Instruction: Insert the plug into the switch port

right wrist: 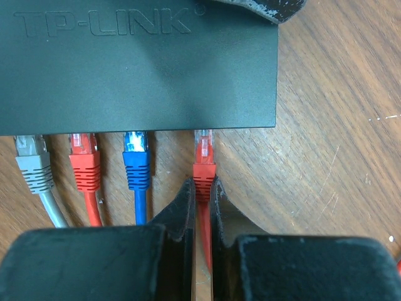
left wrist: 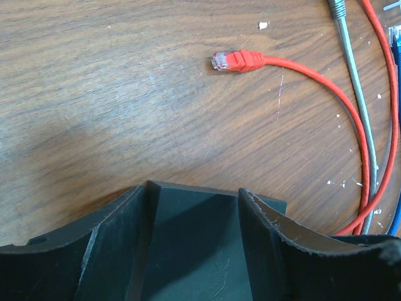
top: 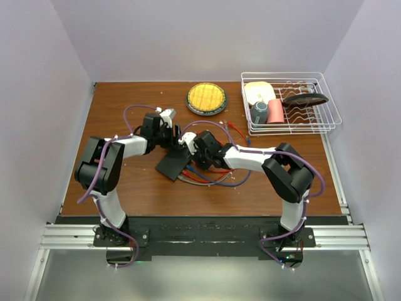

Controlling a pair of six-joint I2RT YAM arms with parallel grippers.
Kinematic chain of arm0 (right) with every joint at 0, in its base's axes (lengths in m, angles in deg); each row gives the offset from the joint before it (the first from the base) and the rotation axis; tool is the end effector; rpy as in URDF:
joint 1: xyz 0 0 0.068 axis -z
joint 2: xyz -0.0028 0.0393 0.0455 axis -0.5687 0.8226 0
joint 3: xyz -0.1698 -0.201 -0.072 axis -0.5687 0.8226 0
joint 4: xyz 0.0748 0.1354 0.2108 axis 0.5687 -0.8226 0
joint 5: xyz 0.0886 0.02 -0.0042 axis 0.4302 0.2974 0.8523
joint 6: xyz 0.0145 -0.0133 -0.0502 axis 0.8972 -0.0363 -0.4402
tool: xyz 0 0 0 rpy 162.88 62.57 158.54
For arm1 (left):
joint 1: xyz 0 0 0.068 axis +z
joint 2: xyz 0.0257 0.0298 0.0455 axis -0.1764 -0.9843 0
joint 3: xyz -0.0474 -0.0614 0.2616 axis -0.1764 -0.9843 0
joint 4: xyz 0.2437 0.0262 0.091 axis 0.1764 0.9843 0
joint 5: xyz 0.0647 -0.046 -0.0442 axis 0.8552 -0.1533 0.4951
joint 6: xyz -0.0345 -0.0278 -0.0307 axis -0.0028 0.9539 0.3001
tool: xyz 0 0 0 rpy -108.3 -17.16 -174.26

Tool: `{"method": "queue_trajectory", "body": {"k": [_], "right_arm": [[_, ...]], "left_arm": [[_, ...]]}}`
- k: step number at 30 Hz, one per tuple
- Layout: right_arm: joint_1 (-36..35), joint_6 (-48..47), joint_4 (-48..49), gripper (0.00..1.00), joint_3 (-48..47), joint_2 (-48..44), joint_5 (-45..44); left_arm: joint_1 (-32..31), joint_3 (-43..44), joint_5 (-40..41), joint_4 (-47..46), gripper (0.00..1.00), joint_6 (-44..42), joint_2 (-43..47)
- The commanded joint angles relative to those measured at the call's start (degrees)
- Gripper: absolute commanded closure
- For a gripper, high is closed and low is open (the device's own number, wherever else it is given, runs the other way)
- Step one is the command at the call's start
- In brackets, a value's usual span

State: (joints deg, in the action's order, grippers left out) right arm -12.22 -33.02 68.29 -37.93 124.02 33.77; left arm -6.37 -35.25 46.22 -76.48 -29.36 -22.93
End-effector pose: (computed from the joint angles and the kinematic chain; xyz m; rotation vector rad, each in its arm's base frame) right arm 0.2685 0.2878 0.1573 -1.1036 2.2003 0.3402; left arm 0.3502 -0.1188 0.1451 0.1487 2.3565 -0.7933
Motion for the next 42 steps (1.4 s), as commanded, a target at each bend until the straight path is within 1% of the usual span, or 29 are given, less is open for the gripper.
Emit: {"method": "queue_trajectory", "body": {"k": [1, 6, 15, 23, 36, 42], "right_arm": [[0.6, -0.2, -1.6, 1.00, 1.7, -2.0, -1.2], [0.6, 0.1, -1.2, 1.00, 2.6, -3.5, 0.1], [0.6, 0.8, -0.3, 1.00, 3.0, -5.5, -0.5], [0.6, 0.8, -0.1, 1.00, 1.1, -4.4, -0.6], [0.6, 0.6, -0.6, 1.00, -4.5, -0.5, -0.5], [0.6, 1.3, 1.6, 1.00, -3.2, 0.5, -0.3]], "left_arm": [[-0.3, 0.6, -0.2, 2.4, 0.34, -0.7, -1.3], [-0.3, 0.6, -0.3, 2.6, 0.34, -0.7, -1.4], [-0.3, 0.7, -0.2, 2.9, 0.34, -0.5, -1.6], [-0.3, 0.6, -0.3, 3.0, 0.34, -0.4, -1.6], [-0.3, 0.6, -0.9, 2.8, 0.34, -0.3, -1.4], [-0.3, 0.5, -1.2, 2.8, 0.34, -0.3, -1.5]]}}
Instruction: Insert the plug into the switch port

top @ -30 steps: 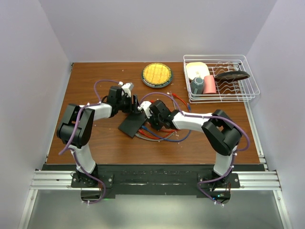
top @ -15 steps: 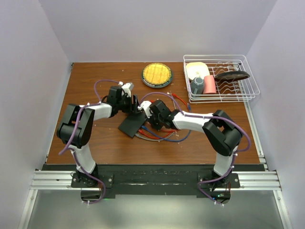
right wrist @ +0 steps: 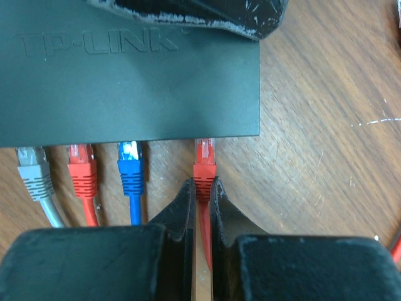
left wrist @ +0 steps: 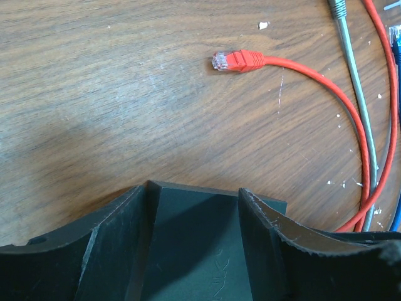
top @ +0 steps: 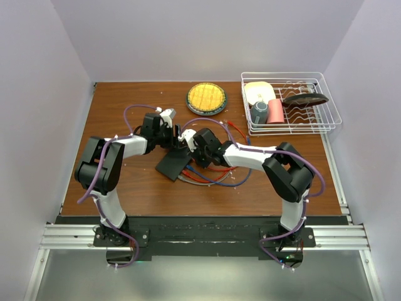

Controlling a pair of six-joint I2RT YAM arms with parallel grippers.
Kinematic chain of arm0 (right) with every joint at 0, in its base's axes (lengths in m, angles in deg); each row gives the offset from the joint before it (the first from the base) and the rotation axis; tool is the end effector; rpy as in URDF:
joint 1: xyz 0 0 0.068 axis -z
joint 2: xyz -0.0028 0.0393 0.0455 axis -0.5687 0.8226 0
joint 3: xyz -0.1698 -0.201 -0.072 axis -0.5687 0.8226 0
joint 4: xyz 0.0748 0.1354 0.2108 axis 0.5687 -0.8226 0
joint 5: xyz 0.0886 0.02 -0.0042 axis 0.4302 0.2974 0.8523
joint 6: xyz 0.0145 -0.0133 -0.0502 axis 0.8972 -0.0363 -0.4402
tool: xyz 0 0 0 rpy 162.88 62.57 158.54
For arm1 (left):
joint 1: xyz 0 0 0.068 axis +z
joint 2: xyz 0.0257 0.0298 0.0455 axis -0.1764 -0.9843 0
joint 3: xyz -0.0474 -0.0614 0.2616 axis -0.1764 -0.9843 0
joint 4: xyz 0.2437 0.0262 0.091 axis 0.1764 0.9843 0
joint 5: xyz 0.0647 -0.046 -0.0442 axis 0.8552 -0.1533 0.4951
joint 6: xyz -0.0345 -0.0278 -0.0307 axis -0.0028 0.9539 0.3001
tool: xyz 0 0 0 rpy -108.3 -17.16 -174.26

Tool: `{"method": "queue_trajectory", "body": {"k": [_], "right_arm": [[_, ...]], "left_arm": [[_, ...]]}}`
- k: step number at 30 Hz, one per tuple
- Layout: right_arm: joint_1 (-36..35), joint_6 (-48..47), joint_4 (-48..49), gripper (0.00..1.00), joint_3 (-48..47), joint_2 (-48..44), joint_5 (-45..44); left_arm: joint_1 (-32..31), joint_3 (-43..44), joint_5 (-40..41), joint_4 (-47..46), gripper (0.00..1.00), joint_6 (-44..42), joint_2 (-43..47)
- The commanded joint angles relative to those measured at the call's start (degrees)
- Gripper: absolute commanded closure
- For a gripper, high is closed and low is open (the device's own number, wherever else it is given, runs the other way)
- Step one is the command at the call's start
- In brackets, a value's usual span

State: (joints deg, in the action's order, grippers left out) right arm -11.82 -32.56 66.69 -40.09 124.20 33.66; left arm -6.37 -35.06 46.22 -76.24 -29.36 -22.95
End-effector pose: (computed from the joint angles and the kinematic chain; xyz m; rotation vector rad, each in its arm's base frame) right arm 0.2743 0.2899 0.1652 -1.0833 2.2027 0.3407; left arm 0.3507 -0.1190 0.1456 0.1484 2.3578 -0.7932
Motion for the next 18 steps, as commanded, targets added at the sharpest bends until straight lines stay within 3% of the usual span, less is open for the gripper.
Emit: {"method": "queue_trajectory", "body": {"k": [1, 10, 18], "right_arm": [[0.2, 0.9, 3.5, 1.00, -0.7, 0.3, -0.2], [0.2, 1.3, 7.2, 1.00, -0.6, 0.4, -0.2], [0.2, 1.6, 12.6, 1.00, 0.5, 2.2, 0.5]], "left_arm": [[-0.3, 0.3, -1.2, 2.5, 0.34, -0.2, -1.6], [-0.3, 0.1, -1.8, 2.4, 0.35, -0.2, -1.6], [-0.3, -0.5, -3.8, 2.2, 0.43, -0.4, -1.6]]}}
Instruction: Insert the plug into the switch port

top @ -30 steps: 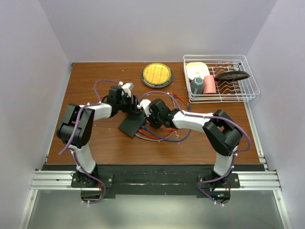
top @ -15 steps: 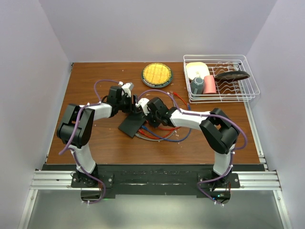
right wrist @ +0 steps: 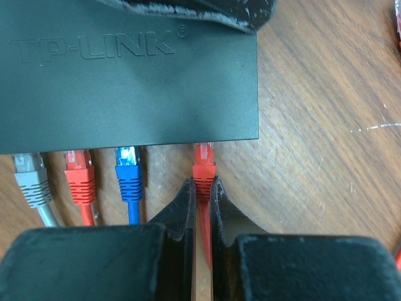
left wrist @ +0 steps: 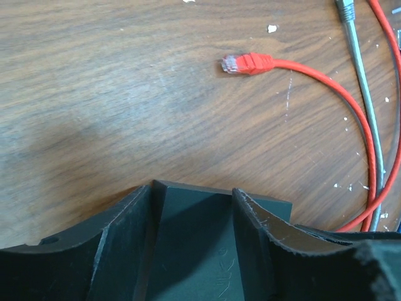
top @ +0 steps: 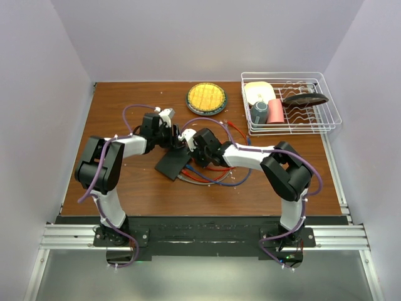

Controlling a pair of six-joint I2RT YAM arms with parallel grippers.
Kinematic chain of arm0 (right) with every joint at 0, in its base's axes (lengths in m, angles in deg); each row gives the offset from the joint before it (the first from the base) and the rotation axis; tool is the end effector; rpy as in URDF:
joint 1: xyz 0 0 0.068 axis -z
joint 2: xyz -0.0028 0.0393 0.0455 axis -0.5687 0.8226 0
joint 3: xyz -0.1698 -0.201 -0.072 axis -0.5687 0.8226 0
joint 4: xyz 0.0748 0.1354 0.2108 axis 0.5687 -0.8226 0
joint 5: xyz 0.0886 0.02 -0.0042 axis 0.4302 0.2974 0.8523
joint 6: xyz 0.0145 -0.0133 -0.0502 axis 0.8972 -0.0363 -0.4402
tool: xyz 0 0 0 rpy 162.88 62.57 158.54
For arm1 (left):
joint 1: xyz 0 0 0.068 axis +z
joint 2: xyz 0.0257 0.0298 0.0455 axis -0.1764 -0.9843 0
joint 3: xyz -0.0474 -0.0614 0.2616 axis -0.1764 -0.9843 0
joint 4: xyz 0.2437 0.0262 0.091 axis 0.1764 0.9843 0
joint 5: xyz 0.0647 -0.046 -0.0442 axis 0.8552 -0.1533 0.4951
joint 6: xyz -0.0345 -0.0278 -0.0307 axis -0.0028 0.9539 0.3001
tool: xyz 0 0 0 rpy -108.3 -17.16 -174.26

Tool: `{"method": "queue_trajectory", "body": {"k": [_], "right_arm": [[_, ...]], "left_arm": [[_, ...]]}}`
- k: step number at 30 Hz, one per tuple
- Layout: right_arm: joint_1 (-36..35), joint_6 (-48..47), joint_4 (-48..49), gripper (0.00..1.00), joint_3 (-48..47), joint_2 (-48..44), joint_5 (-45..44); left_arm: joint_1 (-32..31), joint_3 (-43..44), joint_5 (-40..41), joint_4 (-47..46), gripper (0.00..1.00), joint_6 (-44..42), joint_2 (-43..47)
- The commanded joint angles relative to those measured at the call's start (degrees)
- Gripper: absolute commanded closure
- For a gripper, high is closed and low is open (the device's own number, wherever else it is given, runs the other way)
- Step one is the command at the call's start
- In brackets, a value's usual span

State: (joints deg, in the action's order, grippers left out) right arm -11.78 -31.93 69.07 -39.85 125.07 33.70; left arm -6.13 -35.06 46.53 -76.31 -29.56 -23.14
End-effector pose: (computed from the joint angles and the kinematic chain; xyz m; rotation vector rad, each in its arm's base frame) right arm 0.2768 0.2921 0.1612 -1.0618 2.1899 0.3539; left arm 0.3514 -0.1174 0.1445 0.1441 2.3587 -0.7831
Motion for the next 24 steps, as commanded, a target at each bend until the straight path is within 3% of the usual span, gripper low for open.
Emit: {"method": "queue_trajectory", "body": {"k": [1, 24], "right_arm": [[0.2, 1.2, 10.7, 1.00, 0.5, 1.4, 0.6], [0.2, 0.7, 15.7, 1.00, -3.4, 0.9, 0.7]], "left_arm": [[-0.6, -0.6, -4.3, 2.3, 0.44, -0.2, -1.4], [-3.4, -2.0, -10.0, 6.0, 0.60, -1.4, -1.2]]}}
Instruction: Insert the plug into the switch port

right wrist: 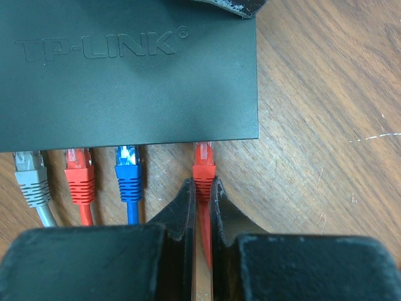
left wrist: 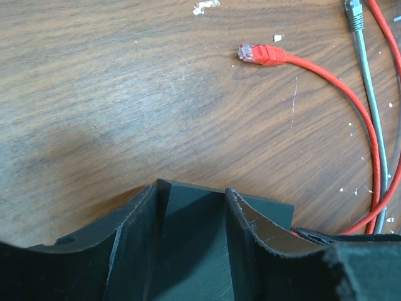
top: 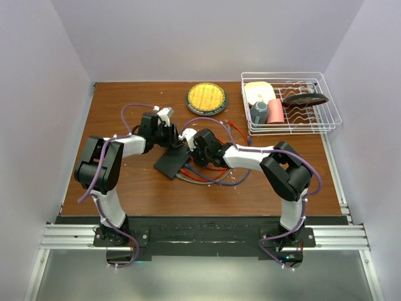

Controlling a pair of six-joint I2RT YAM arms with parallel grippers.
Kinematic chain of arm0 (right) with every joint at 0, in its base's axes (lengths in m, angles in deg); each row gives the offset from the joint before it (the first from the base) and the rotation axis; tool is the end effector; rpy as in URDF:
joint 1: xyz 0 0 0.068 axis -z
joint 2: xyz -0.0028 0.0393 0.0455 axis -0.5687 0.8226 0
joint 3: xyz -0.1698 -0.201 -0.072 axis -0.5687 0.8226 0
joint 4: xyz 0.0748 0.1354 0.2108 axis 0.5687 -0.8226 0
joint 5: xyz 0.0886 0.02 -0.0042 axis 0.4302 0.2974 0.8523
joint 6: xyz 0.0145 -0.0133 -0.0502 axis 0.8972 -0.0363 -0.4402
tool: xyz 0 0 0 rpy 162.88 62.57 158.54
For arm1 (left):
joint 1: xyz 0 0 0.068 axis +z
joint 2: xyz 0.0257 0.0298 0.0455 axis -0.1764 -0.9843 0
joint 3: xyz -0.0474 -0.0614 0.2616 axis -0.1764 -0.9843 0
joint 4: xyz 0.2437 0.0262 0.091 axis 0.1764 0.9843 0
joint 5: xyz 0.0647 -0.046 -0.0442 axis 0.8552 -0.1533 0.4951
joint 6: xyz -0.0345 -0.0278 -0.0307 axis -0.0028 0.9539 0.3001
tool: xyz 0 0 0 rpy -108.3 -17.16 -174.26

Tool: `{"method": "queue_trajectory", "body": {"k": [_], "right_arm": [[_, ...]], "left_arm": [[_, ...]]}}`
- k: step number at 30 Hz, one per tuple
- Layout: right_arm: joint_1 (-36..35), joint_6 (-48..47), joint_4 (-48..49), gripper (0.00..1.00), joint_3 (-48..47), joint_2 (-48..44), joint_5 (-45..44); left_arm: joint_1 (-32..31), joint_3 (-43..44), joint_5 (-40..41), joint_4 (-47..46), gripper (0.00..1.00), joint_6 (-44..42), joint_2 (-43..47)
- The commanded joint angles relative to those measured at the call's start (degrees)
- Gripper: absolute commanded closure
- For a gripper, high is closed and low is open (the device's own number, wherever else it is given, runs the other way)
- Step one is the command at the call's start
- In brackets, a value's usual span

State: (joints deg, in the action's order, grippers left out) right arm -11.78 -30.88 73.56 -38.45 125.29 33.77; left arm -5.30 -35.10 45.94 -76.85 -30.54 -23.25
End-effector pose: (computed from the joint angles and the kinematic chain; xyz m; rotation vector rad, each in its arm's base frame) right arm 0.2778 0.2932 0.1585 -1.0224 2.1558 0.3814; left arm 0.3535 -0.1128 0.1445 0.1540 2.3459 -0.7803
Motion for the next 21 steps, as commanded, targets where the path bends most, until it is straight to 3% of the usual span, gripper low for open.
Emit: {"method": "queue_trajectory", "body": {"k": [1, 12, 21], "right_arm": [[0.3, -0.4, 11.3, 1.00, -5.3, 0.7, 0.7], [1.1, 2.7, 17.4, 1.00, -6.2, 1.4, 1.4], [1.9, 8.2, 26.8, 1.00, -2.7, -0.7, -5.0]], "left_arm": [[-4.4, -2.0, -9.5, 6.7, 0.60, -0.5, -1.0], [-7.9, -2.3, -13.7, 8.8, 0.64, 1.3, 1.4], [-9.2, -3.3, -13.9, 14.9, 0.66, 2.1, 1.0]]}}
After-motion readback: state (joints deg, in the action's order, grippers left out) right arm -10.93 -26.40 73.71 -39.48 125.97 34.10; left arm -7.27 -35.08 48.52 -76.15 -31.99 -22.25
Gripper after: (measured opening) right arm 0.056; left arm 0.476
